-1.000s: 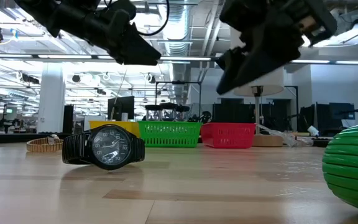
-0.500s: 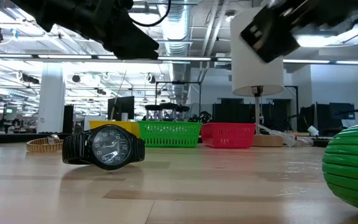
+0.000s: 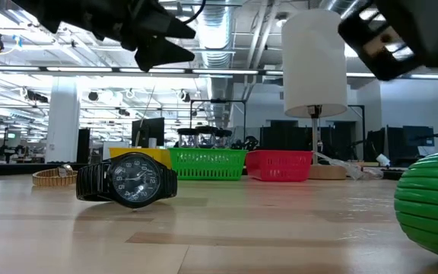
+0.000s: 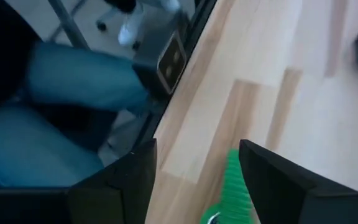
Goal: Pick & Place Office items
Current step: Put the green wrist watch into the red basket
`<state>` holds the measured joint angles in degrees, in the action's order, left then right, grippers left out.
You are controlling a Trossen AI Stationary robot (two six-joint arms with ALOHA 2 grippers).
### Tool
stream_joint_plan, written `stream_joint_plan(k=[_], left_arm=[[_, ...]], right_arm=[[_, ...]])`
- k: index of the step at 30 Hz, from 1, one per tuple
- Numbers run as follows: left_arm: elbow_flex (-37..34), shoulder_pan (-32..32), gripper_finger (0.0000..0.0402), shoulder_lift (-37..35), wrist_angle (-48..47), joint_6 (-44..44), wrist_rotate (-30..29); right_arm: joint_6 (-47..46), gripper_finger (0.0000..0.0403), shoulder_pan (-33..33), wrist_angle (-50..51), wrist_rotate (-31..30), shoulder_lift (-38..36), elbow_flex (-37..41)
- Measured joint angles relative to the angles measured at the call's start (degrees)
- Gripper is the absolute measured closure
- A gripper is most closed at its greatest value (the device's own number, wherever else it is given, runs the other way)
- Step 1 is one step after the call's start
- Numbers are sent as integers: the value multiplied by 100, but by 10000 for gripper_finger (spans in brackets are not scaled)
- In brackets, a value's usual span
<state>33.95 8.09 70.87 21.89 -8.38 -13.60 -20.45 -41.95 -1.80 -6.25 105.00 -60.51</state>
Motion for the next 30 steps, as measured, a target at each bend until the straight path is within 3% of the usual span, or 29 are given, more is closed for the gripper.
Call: stream_joint_plan(k=[5, 14, 22, 30], left_arm=[[0, 166, 128, 0, 137, -297, 1], [2, 584, 128, 2, 272, -583, -1], [2, 931, 128, 2, 371, -583, -1], [2, 1022, 128, 2, 437, -570, -3]], right_arm=[[-16, 192, -160, 631, -282, 487, -535], [-56, 200, -224, 2443, -1437, 583, -1557], [-1182, 201, -178, 2621, -1459, 596, -1309], [-1237, 201, -180, 2344, -1347, 746, -1322]])
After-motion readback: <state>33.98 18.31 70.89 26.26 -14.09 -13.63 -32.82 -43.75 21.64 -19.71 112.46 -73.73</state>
